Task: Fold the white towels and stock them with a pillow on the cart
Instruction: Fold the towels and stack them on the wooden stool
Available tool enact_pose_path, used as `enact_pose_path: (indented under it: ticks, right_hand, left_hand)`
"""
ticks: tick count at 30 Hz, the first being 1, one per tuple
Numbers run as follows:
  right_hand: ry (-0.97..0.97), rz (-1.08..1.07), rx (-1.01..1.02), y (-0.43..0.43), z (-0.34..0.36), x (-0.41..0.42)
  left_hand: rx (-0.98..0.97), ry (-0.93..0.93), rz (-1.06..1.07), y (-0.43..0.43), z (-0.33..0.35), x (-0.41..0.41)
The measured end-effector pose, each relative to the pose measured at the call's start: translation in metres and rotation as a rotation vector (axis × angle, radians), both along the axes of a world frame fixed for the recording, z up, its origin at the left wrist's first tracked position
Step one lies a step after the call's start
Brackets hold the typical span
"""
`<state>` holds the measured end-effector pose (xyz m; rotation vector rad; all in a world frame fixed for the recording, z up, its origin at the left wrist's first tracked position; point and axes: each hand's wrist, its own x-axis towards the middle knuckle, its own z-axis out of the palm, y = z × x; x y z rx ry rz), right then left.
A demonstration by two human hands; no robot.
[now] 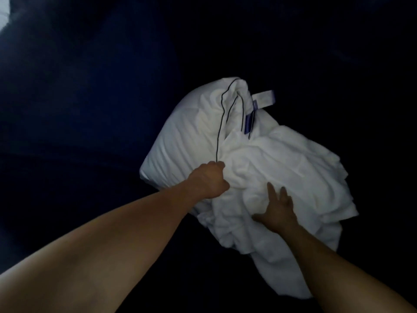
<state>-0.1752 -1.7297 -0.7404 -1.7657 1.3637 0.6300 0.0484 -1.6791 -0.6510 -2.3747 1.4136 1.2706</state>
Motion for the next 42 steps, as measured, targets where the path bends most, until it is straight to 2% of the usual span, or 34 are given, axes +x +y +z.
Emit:
enact_pose_path:
  ticks: [3, 6, 11, 14, 19, 23, 27, 32, 35, 38, 42]
  right_hand:
    - [0.07, 0.013, -0.101, 0.007, -0.015, 0.005]
    - [0.046, 0.062, -0.245, 0.011, -0.006, 0.004]
    - [-0.1, 0.0, -0.049, 0.002, 0.063, -0.008]
    - [-0.218, -0.106, -0.013, -0.001, 0.12, -0.024]
    - [-0.495, -0.484, -0.091, -0.009, 0.239, -0.061]
    - [-0.82, -0.726, -0.081, -0.01, 0.356, -0.106]
    - [-1.088, -0.686, -0.094, 0.007, 0.462, -0.164]
    - [-1.474, -0.686, -0.031, 0.034, 0.568, -0.24]
    - [-1.636, -0.529, -0.081, 0.049, 0.623, -0.289]
    - [-1.54, -0.298, -0.428, 0.062, 0.649, -0.335]
    - [-1.209, -0.364, -0.715, 0.071, 0.653, -0.387]
  left_hand:
    - [-0.002, 0.002, -0.007, 0.004, -0.018, 0.0]
    - [0.017, 0.013, -0.015, 0.01, -0.018, -0.006]
    - [0.048, 0.094, -0.03, 0.012, 0.028, -0.027]
    - [0.041, 0.13, -0.077, 0.015, 0.073, -0.045]
    - [0.015, 0.127, -0.228, 0.021, 0.155, -0.093]
    - [-0.19, 0.106, -0.234, 0.015, 0.239, -0.154]
    - [-0.485, 0.236, -0.017, 0.009, 0.308, -0.226]
    - [-0.724, 0.441, 0.187, 0.013, 0.428, -0.311]
    - [-0.903, 0.516, 0.315, 0.018, 0.501, -0.352]
    - [-1.092, 0.656, 0.373, 0.018, 0.564, -0.39]
    - [-1.104, 1.019, 0.431, 0.016, 0.623, -0.446]
